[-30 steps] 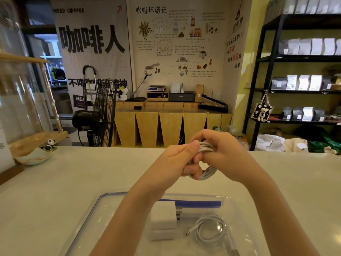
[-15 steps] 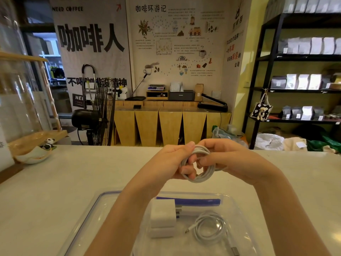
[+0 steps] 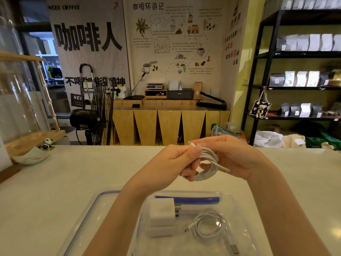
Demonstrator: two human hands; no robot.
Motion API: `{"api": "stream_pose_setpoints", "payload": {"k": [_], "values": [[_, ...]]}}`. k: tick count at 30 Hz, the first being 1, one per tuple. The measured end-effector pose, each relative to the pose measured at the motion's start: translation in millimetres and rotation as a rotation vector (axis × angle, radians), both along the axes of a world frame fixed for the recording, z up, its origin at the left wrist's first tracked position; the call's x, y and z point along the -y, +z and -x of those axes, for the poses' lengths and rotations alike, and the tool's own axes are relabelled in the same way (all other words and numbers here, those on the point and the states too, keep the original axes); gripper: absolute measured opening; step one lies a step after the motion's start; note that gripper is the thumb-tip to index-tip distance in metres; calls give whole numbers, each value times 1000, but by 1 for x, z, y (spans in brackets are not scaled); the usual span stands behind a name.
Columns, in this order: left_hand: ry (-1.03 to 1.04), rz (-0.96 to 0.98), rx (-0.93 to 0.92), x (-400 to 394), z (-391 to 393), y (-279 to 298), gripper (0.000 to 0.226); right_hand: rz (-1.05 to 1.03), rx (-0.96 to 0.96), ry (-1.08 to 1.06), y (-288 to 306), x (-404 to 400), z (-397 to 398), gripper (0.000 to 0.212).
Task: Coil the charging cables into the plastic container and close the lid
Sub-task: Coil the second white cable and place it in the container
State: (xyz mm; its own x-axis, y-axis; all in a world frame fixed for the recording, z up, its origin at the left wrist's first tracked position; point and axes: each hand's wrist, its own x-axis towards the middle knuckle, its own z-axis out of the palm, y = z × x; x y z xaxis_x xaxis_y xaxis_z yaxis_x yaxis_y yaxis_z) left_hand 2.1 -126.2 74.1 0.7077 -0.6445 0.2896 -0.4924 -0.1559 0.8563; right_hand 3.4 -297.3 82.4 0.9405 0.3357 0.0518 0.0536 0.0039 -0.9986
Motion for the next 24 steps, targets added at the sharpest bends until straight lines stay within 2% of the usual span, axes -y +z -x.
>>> {"api": "stream_pose_setpoints", "payload": {"k": [5, 10, 13, 17, 21, 24], "values": [[-37, 13, -20, -1, 0, 1, 37, -5, -27, 48, 2, 0, 2, 28], [-36, -22, -62, 0, -2, -3, 39, 94, 56, -68, 3, -2, 4, 18], [-38, -19, -98, 0, -4, -4, 40, 120, 107, -126, 4, -6, 6, 22], [-46, -35, -117, -2, -5, -3, 41, 105, 82, -63, 4, -8, 7, 34], [-67, -57, -159, -2, -4, -4, 41, 64, 91, -102, 3, -10, 5, 22], [-93, -80, -216, 0, -4, -7, 42, 24, 114, -159, 1, -12, 3, 22]]}}
